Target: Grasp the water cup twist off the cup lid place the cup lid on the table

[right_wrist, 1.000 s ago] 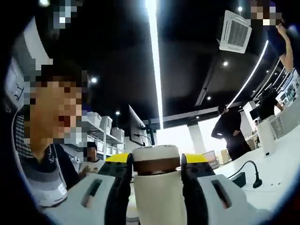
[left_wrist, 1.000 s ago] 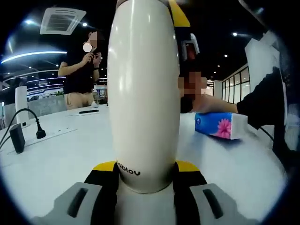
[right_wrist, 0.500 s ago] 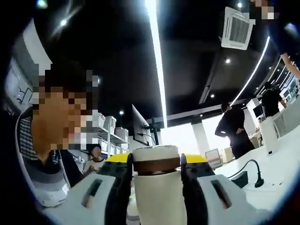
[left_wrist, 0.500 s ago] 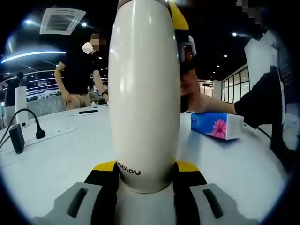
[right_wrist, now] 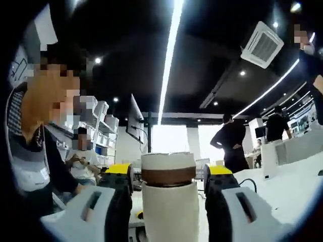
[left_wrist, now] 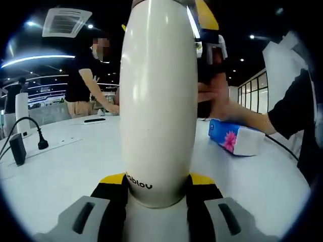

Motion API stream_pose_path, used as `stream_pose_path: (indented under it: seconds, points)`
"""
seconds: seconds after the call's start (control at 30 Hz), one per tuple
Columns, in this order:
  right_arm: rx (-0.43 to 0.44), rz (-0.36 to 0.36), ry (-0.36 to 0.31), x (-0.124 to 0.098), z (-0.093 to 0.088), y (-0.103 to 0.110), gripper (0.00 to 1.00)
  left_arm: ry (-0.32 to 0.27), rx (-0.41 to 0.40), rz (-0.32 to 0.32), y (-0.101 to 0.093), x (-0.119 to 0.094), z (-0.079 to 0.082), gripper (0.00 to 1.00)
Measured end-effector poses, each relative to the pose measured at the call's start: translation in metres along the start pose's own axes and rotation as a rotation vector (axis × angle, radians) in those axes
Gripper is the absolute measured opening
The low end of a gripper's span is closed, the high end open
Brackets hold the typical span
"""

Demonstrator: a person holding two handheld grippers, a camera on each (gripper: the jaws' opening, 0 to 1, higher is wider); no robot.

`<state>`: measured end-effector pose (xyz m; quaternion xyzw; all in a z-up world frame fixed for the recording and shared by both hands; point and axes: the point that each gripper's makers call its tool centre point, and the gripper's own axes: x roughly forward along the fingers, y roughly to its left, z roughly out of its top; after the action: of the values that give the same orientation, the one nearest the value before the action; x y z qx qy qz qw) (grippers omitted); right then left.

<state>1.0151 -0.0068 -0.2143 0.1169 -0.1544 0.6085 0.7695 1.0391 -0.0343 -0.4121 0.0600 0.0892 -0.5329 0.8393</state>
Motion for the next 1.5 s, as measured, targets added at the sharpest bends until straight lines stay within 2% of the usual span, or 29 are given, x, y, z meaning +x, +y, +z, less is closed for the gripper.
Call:
stream_pose_path:
  seconds: [0.07, 0.2, 0.3, 0.37, 0.4, 0.47, 0.5, 0.63, 0.73, 0.9, 1.0, 1.1, 1.13, 1.27, 1.5]
  points:
    - [-0.009, -0.027, 0.003, 0.001, 0.000, 0.004, 0.60, 0.000, 0.000, 0.000, 0.002, 0.000, 0.000, 0.47]
    - [-0.071, -0.152, 0.025, 0.000, -0.003, 0.000, 0.63, 0.000, 0.000, 0.001, -0.001, 0.000, 0.000, 0.47]
    - [-0.089, -0.219, 0.034, -0.003, -0.005, -0.002, 0.64, 0.001, 0.000, 0.002, -0.003, 0.000, 0.000, 0.47]
    - [-0.094, -0.243, 0.040, -0.003, -0.006, -0.001, 0.64, 0.001, 0.000, 0.002, -0.004, 0.000, 0.000, 0.47]
    - [-0.108, -0.278, 0.050, -0.005, -0.008, -0.003, 0.64, 0.001, 0.000, 0.003, -0.005, 0.000, 0.000, 0.47]
    - [-0.113, -0.293, 0.054, -0.004, -0.009, 0.000, 0.64, 0.001, 0.000, 0.003, -0.005, -0.001, 0.000, 0.47]
    - [-0.128, -0.340, 0.066, -0.007, -0.011, -0.002, 0.64, 0.002, 0.000, 0.004, -0.005, -0.001, 0.000, 0.47]
    - [-0.175, -0.449, 0.094, -0.014, -0.014, -0.006, 0.64, 0.003, 0.000, 0.007, -0.006, -0.001, 0.000, 0.47]
    - [-0.200, -0.502, 0.093, -0.018, -0.011, -0.006, 0.63, 0.003, -0.001, 0.010, -0.006, -0.002, -0.001, 0.47]
    - [-0.249, -0.564, 0.096, -0.020, -0.008, -0.001, 0.59, 0.004, -0.002, 0.013, -0.007, -0.003, -0.001, 0.47]
    - [-0.166, -0.544, 0.041, -0.013, -0.007, 0.010, 0.59, 0.004, -0.002, 0.016, -0.007, -0.003, -0.001, 0.47]
    - [-0.208, -0.563, 0.062, -0.007, -0.011, 0.014, 0.61, 0.005, -0.003, 0.019, -0.007, -0.004, -0.001, 0.47]
    - [-0.250, -0.584, 0.076, -0.005, -0.010, 0.013, 0.62, 0.006, -0.003, 0.020, -0.007, -0.004, -0.002, 0.47]
    - [-0.309, -0.651, 0.103, -0.006, -0.010, 0.006, 0.62, 0.007, -0.004, 0.023, -0.007, -0.005, -0.002, 0.47]
    - [-0.330, -0.724, 0.063, -0.012, 0.003, -0.006, 0.58, 0.007, -0.004, 0.024, -0.007, -0.005, -0.002, 0.47]
